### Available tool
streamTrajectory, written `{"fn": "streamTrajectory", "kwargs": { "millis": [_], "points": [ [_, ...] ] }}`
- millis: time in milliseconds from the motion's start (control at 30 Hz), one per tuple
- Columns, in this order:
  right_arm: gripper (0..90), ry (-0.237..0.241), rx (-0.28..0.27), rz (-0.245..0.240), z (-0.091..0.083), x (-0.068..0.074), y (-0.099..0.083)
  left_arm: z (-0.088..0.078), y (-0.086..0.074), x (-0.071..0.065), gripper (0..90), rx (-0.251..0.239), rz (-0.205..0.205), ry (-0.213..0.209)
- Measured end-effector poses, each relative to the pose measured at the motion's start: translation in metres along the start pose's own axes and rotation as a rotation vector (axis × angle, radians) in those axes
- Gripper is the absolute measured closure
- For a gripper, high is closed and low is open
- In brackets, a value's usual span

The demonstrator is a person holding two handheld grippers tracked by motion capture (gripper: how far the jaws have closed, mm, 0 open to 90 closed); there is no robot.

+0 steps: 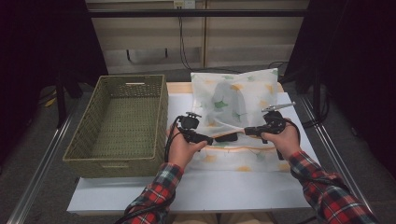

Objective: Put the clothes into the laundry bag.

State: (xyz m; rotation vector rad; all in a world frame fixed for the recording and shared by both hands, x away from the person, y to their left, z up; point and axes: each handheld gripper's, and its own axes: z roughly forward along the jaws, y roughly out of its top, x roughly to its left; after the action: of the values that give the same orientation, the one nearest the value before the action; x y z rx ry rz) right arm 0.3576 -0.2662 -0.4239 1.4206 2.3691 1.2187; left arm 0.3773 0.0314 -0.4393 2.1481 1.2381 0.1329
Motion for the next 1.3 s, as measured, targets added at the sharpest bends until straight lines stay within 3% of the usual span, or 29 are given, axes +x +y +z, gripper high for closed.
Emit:
{"fn": "streamTrajectory", "kwargs": {
  "millis": [533,667,700,833,900,1300],
  "points": [
    [89.9,-0.007,-0.009,0.022,-0.007,-0.008,-0.007,-0.003,-0.009,0.006,8.1,0.009,-0.005,0.001],
    [89.9,-0.002,-0.016,0.027,-0.008,-0.009,-0.007,-0.002,-0.013,0.009,8.5,0.029,-0.009,-0.011],
    [89.9,-0.001,-0.016,0.025,-0.008,-0.009,-0.008,-0.002,-0.014,0.009,8.5,0.022,-0.026,-0.013],
    [89.8,0.001,-0.018,0.029,-0.009,-0.009,-0.009,-0.004,-0.016,0.012,8.9,0.022,-0.021,-0.009],
    [89.8,0.0,-0.019,0.026,-0.009,-0.009,-0.009,-0.005,-0.017,0.012,9.1,0.009,-0.039,-0.01],
    [89.8,-0.005,-0.028,0.026,-0.012,-0.012,-0.01,-0.007,-0.023,0.014,12.2,0.031,-0.043,-0.034]
  ]
}}
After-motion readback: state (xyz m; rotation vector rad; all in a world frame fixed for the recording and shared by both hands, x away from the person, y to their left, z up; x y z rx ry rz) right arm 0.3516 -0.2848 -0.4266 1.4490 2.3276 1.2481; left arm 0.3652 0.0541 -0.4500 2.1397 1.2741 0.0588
